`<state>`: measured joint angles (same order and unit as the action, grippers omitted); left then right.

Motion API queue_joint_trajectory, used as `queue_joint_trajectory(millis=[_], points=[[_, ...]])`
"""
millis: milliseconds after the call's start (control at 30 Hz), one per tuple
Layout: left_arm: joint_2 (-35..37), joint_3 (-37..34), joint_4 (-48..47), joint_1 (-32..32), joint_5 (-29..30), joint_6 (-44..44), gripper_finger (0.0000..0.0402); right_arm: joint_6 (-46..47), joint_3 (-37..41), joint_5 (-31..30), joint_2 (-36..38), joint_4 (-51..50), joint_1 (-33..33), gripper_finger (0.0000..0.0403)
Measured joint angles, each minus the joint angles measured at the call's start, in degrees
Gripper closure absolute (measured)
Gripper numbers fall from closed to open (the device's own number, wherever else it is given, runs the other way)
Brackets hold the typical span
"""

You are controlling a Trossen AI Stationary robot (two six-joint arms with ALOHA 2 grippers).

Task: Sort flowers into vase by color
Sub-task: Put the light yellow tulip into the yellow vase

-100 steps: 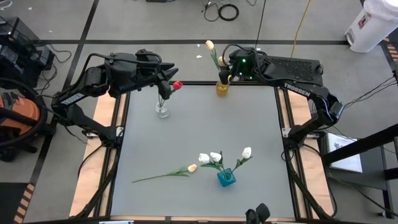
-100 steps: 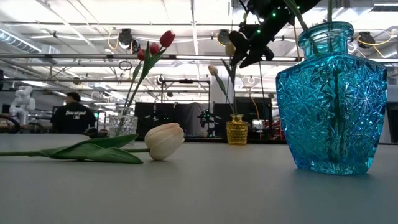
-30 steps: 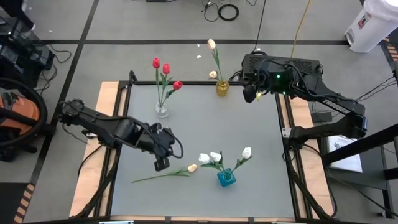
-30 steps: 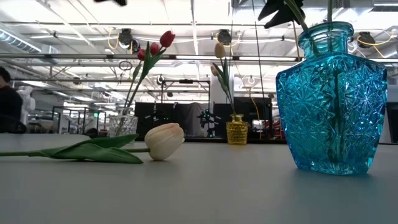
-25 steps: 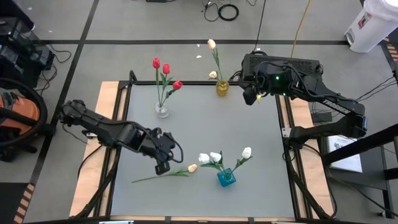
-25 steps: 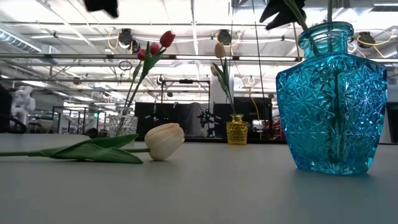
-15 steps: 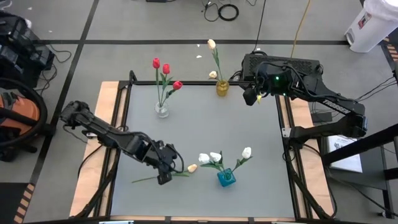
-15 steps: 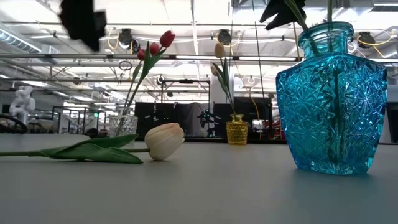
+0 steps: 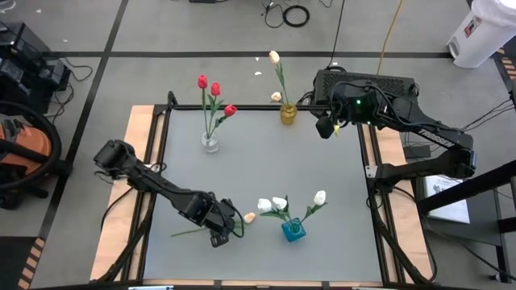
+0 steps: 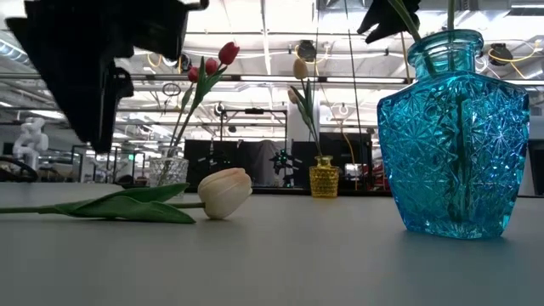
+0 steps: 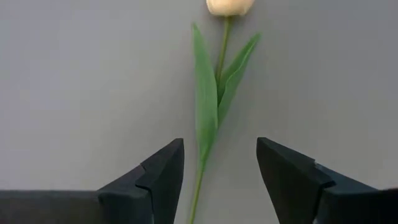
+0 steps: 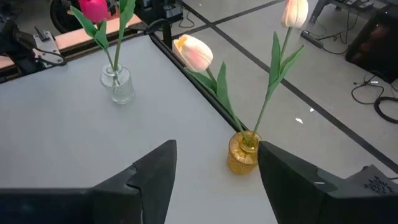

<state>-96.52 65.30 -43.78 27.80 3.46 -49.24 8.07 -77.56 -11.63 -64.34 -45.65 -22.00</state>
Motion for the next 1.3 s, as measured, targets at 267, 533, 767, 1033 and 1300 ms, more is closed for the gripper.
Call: queue_joint_trajectory(millis=[267,533,767,1033,1300], points=[[-1.8,0.0,2.2,0.7,2.8,-1.1,0.0194,-0.2,0.0,0.0,0.0,-0.3,0.0,0.0186],[-4.5,0.0,4.7,1.6,2.9,-1.1,0.0194,-1.0,0.0,0.0,0.0,-0.5,0.0,0.0186],[-5.5,0.0,4.9,1.9,3.9,-1.3,0.0194,-1.9,0.0,0.0,0.0,-0.5,0.0,0.0186],[-8.9,0.0,4.4,1.8,3.5,-1.5,0.0194,-1.9,0.0,0.0,0.0,-0.5,0.0,0.0186],[-9.8,0.0,4.6,1.8,4.0,-1.6,0.0194,-1.9,0.0,0.0,0.0,-0.5,0.0,0.0186]])
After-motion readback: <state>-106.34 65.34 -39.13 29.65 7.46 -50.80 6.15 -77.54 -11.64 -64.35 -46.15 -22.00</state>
